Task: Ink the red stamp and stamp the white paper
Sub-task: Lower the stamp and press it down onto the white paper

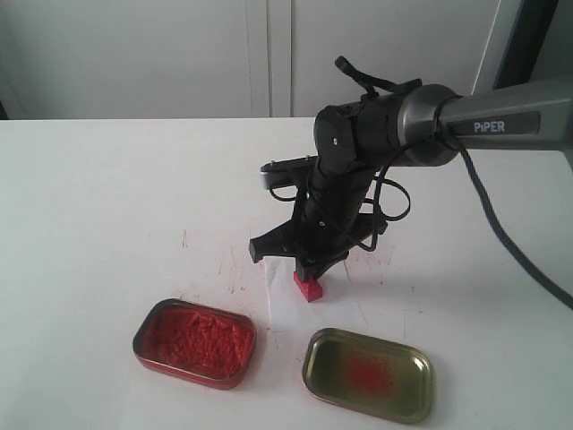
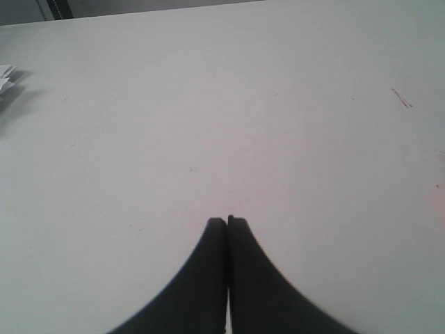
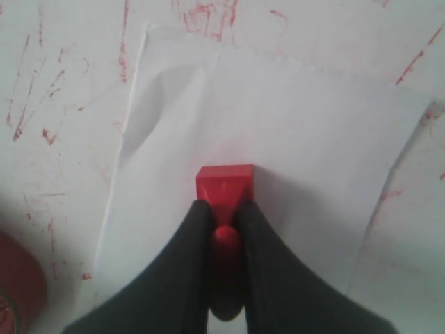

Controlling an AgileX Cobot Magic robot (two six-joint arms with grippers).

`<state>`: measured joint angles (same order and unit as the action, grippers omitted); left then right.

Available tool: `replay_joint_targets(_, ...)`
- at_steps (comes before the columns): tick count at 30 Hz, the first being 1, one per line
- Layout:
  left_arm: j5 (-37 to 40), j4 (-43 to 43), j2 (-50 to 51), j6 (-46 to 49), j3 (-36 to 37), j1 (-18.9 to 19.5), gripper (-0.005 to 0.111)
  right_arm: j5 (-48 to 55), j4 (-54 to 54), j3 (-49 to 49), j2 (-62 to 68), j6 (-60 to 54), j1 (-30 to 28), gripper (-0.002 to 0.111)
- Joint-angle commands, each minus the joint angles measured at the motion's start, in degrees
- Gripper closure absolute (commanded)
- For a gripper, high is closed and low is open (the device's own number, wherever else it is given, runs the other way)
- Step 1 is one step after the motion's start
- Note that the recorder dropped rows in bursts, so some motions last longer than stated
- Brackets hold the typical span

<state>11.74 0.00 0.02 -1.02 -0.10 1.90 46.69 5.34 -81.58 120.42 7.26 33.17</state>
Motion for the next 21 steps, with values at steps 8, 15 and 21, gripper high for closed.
replay_joint_targets(8, -0.1, -0.3, 0.0, -0.2, 0.1, -0.4, 0.107, -1.9, -1.1, 2.3, 6.1, 0.5, 0.0, 0.108)
replay_joint_targets(15, -0.1, -0.3, 0.0, -0.2, 0.1, -0.4, 0.107, -2.2, -1.0, 2.3, 5.1, 0.5, 0.0, 0.108)
replay_joint_targets(21, -0.1, -0.3, 0.0, -0.2, 0.1, -0.4, 0.107, -2.3, -1.0, 2.3, 2.6, 0.5, 0.0, 0.108)
